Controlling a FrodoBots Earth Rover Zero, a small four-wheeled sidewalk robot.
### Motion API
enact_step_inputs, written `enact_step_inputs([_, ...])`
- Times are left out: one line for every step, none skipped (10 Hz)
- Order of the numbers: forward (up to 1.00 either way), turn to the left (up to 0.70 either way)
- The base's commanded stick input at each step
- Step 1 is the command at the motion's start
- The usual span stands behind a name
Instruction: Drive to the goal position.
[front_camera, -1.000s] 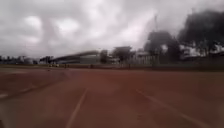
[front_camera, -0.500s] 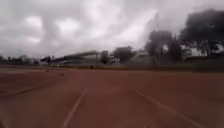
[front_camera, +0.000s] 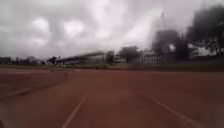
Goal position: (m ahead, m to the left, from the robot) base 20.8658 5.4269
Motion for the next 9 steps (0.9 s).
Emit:
enact_step_inputs([0.7, 0.09])
enact_step_inputs([0.7, 0.11])
enact_step_inputs([0.7, 0.13])
enact_step_inputs([0.7, 0.08])
enact_step_inputs([0.7, 0.16])
enact_step_inputs([0.7, 0.16])
enact_step_inputs([0.7, 0.1])
enact_step_inputs([0.7, 0.01])
enact_step_inputs([0.7, 0.0])
